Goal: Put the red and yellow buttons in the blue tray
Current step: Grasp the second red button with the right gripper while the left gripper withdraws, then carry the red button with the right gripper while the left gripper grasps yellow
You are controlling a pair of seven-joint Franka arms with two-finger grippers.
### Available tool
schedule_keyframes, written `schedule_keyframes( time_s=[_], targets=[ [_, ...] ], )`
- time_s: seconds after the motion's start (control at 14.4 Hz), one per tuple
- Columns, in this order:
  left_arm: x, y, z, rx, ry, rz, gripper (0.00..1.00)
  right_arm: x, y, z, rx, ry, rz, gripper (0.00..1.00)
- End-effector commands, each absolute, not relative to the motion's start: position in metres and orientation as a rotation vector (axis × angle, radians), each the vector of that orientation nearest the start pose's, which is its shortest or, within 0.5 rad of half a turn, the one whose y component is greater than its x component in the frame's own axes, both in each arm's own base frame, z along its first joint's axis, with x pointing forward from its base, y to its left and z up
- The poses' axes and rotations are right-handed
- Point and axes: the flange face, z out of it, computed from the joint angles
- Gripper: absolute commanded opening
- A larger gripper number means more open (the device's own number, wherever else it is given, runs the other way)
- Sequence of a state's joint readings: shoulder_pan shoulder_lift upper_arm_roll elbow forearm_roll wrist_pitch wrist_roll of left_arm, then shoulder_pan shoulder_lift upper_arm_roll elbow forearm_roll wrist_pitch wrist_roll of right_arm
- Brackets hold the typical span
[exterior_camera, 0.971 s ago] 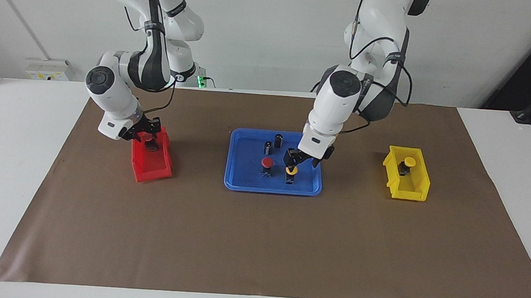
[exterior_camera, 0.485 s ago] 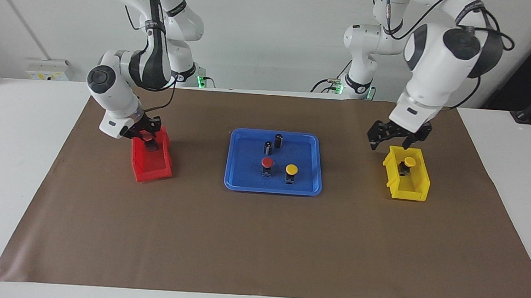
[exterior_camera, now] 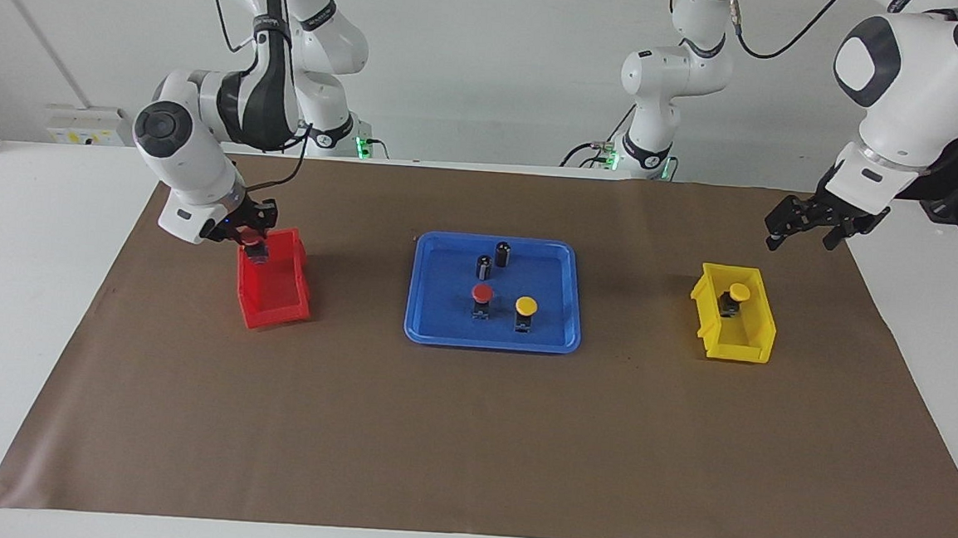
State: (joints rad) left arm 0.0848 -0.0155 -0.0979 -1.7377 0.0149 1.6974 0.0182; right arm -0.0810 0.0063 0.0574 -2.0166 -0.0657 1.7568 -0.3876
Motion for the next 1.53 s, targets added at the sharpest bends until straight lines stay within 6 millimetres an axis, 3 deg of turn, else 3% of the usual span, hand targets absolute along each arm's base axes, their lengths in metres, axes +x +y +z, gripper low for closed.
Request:
schedule_keyframes(
  time_s=[0.0, 0.14, 0.21, 0.28, 0.42, 0.49, 0.62, 0.69, 1.11, 1.25, 1.46],
  targets=[
    [0.547, -0.001, 0.539, -3.107, 0.05, 0.008, 0.99, 0.55, 0.028, 0.449, -3.079, -0.561, 0.463, 0.28],
    [0.553, -0.001, 0.507, -3.109, 0.057, -0.004, 0.99, 0.555, 0.089, 0.455, -3.125, -0.478, 0.405, 0.29],
    [0.556, -0.001, 0.476, -3.112, 0.063, 0.017, 0.99, 0.556, 0.125, 0.453, -3.117, -0.375, 0.338, 0.29],
    [0.555, 0.0, 0.457, -3.113, 0.067, 0.017, 0.99, 0.555, 0.148, 0.452, -3.097, -0.247, 0.273, 0.28],
    [0.55, 0.004, 0.444, -3.112, 0.151, 0.04, 0.97, 0.547, 0.204, 0.441, -3.079, -0.124, 0.172, 0.28],
    [0.549, 0.016, 0.439, -3.112, 0.169, 0.053, 0.9, 0.541, 0.232, 0.431, -3.079, -0.075, 0.154, 0.28],
    [0.546, 0.033, 0.425, -3.114, 0.191, 0.049, 0.72, 0.536, 0.266, 0.412, -3.082, -0.01, 0.144, 0.28],
    [0.544, 0.037, 0.42, -3.114, 0.183, 0.038, 0.71, 0.535, 0.277, 0.405, -3.079, -0.016, 0.128, 0.28],
    [0.544, 0.029, 0.406, -3.118, 0.186, 0.065, 0.71, 0.549, 0.285, 0.363, -3.069, -0.019, 0.086, 0.29],
    [0.538, 0.03, 0.399, -3.117, 0.184, 0.08, 0.71, 0.545, 0.297, 0.353, -3.069, -0.049, 0.089, 0.29],
    [0.532, 0.029, 0.388, -3.118, 0.185, 0.097, 0.71, 0.543, 0.297, 0.349, -3.077, -0.055, 0.12, 0.31]
  ],
)
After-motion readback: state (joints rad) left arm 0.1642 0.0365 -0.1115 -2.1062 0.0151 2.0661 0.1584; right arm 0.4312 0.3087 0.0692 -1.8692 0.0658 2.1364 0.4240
